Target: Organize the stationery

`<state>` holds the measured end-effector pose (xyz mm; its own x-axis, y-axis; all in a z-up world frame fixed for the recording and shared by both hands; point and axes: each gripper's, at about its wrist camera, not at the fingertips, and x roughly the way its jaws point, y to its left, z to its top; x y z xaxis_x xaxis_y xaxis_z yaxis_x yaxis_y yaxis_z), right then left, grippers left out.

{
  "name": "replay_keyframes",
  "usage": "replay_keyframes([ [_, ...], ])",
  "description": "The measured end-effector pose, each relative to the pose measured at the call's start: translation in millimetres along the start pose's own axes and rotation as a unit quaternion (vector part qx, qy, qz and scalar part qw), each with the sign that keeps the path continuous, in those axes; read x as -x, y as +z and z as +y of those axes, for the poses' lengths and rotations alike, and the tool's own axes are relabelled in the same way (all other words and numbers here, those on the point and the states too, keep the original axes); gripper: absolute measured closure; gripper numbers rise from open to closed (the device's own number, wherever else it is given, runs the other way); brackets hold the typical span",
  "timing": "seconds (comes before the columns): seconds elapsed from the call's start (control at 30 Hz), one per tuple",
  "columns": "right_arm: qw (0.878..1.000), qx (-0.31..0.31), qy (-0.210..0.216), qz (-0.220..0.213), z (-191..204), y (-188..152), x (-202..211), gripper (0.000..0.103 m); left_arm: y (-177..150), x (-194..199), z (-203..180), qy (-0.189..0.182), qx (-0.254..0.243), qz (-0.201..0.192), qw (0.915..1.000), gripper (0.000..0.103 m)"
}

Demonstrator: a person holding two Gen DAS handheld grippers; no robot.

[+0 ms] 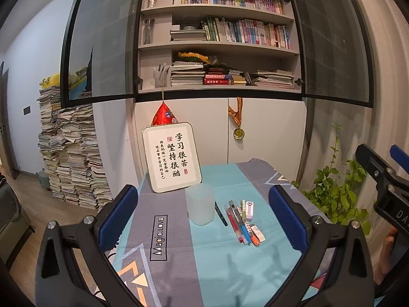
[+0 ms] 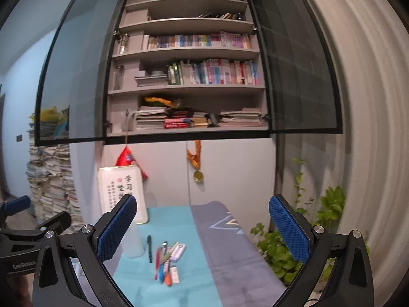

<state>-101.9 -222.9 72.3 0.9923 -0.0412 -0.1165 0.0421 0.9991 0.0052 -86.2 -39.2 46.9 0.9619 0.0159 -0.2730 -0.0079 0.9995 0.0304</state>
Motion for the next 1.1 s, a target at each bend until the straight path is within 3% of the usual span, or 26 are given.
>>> replay_keyframes([
  [0.1,1.0,-0.005,-0.015,0.011,-2,-4,-5,0.0,-1,-6,0,0.004,-0.001,0.008,1.0,0.001],
  [0.67,0.993,-0.068,0.036,0.091,-20,-23,-35,0.0,-6,-27,-7,-0.001,-0.009,0.034,0.9994,0.001],
  [0.9,0.988,-0.112,0.045,0.101,-31,-31,-43,0.0,-9,-36,-10,-0.002,-0.007,0.046,0.9989,0.001],
  [1.1,0.989,-0.089,0.035,0.111,-26,-35,-49,0.0,-14,-46,-9,0.0,-0.005,0.062,0.9981,0.001],
])
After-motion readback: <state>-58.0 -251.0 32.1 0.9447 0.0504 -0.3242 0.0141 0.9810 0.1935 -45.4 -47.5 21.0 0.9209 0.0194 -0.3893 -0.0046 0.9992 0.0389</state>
